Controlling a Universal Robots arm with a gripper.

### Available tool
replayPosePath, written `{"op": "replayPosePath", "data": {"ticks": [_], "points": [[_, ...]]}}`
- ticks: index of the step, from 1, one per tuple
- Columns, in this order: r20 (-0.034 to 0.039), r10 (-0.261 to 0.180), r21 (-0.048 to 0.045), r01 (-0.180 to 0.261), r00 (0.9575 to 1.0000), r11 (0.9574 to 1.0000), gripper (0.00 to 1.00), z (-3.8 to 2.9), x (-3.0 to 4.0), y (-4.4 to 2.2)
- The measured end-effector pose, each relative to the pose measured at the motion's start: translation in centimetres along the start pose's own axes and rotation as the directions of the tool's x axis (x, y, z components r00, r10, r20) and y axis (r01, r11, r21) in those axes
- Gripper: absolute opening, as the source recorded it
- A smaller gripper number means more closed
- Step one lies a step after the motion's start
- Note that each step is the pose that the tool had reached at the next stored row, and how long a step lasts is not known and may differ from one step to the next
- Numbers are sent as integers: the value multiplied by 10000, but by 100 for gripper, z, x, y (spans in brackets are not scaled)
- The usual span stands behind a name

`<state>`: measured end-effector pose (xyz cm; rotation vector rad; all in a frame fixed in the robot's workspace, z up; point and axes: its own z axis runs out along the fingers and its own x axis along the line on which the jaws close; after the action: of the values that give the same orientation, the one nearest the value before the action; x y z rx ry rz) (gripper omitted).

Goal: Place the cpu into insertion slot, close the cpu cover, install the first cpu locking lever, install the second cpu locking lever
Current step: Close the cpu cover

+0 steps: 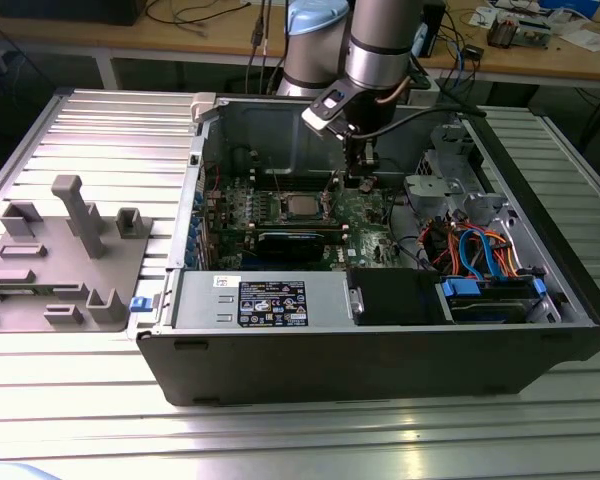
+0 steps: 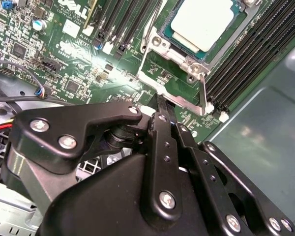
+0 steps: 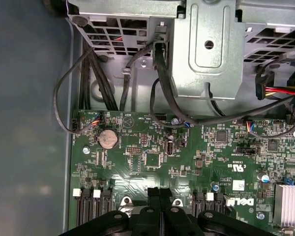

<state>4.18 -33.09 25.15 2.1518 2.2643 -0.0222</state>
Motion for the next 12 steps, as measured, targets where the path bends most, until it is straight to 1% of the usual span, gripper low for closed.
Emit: {"op": "replayPosePath", "data": {"ticks": [8, 12], "points": [[0, -1, 0, 1, 10000, 10000, 11, 0, 4, -76], [0, 0, 1, 0, 10000, 10000, 11, 0, 5, -100]]}}
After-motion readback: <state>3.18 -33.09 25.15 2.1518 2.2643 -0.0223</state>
